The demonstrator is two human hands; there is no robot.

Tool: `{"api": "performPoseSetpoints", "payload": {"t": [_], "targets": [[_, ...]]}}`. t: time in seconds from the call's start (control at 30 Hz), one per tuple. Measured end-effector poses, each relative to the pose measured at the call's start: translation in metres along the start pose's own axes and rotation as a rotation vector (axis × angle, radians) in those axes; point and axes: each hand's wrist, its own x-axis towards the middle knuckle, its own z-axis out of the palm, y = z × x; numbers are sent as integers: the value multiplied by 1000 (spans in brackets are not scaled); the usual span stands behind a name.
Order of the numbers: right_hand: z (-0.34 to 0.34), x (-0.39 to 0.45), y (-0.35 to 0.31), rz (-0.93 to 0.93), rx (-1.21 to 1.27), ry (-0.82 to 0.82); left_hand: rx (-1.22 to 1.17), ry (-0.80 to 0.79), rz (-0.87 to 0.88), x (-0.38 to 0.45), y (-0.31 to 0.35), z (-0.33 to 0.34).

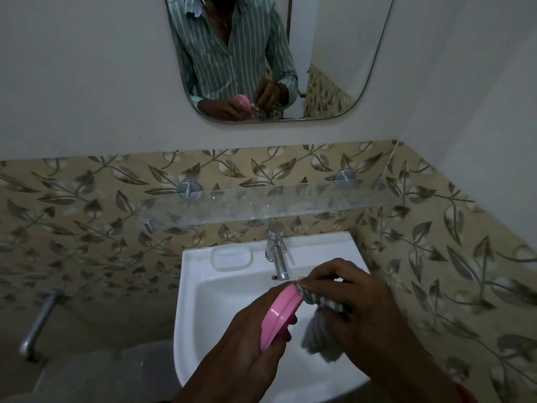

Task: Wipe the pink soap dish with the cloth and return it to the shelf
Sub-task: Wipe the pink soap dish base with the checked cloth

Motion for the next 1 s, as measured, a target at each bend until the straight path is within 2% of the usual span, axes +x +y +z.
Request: {"api": "performPoseSetpoints", "payload": {"t": [0.1,0.2,0.3,0.37,0.47,0.57,0.63,0.7,0.77,0.87,0.93,1.0], "targets": [[7,-2,1,-2,38,37,-95,20,25,-6,1,0],[14,-3,1,73,197,80,-205,57,62,-9,-8,2],[27,-8,2,165,303,6,-268,95,107,-10,-22,1],[30,-12,7,244,403,-1,-296,54,129,-7,-30,2],[19,-6,16,342,467,87,-425,58,52,-6,-39,7],[14,2,7,207,438,156,-504,50,-5,-7,-47,14],[19,1,1,84,307,137,-533,58,-85,-6,-51,16],[24,-3,5,66,219,85,-610,103,-183,-6,-54,14],[30,-7,12,101,225,-37,-732,194,-250,-2,-53,9],[31,-13,25,236,404,-49,-871,149,-245,10,-35,2],[26,-14,31,384,545,29,-1022,48,-281,15,-27,0],[24,-15,42,624,853,147,-1187,-76,-259,21,-23,-2]]}}
